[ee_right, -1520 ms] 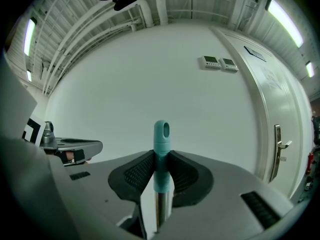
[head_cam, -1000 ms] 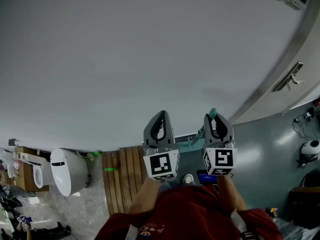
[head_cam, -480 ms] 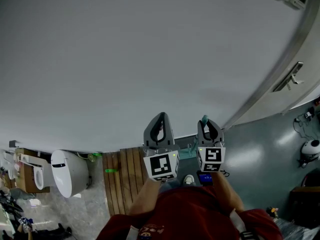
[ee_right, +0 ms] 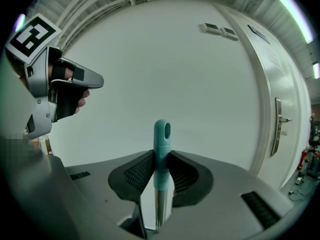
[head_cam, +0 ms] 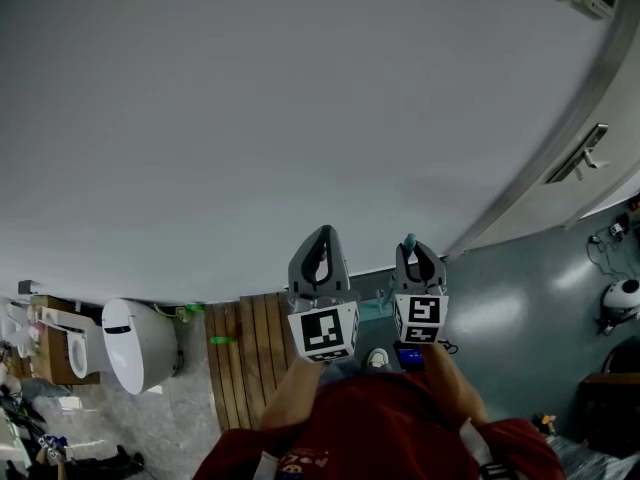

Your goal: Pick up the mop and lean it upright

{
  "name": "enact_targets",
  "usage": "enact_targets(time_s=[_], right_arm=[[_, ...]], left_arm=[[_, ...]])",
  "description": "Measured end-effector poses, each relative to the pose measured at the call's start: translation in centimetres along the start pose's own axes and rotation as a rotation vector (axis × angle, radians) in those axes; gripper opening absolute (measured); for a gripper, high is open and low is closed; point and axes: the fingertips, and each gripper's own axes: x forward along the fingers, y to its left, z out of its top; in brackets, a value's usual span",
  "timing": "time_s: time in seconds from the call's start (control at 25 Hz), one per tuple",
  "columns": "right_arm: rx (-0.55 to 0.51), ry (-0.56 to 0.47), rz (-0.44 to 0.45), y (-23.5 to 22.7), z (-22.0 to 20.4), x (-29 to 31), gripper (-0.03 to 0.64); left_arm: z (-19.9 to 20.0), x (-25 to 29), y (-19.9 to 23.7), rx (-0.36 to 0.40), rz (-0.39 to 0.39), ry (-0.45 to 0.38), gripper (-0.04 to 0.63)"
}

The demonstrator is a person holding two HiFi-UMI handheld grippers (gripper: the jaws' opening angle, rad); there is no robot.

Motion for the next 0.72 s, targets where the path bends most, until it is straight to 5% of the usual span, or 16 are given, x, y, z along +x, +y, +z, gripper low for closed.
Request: enact_targets(time_s=[0.72], right_arm=[[-0.023,0.015,-0.022,-0.4,0.4,7.4,0.104]], left_arm=[[0.5,-0.5,0.7,-0.01,0.018,-0.02,0.014]])
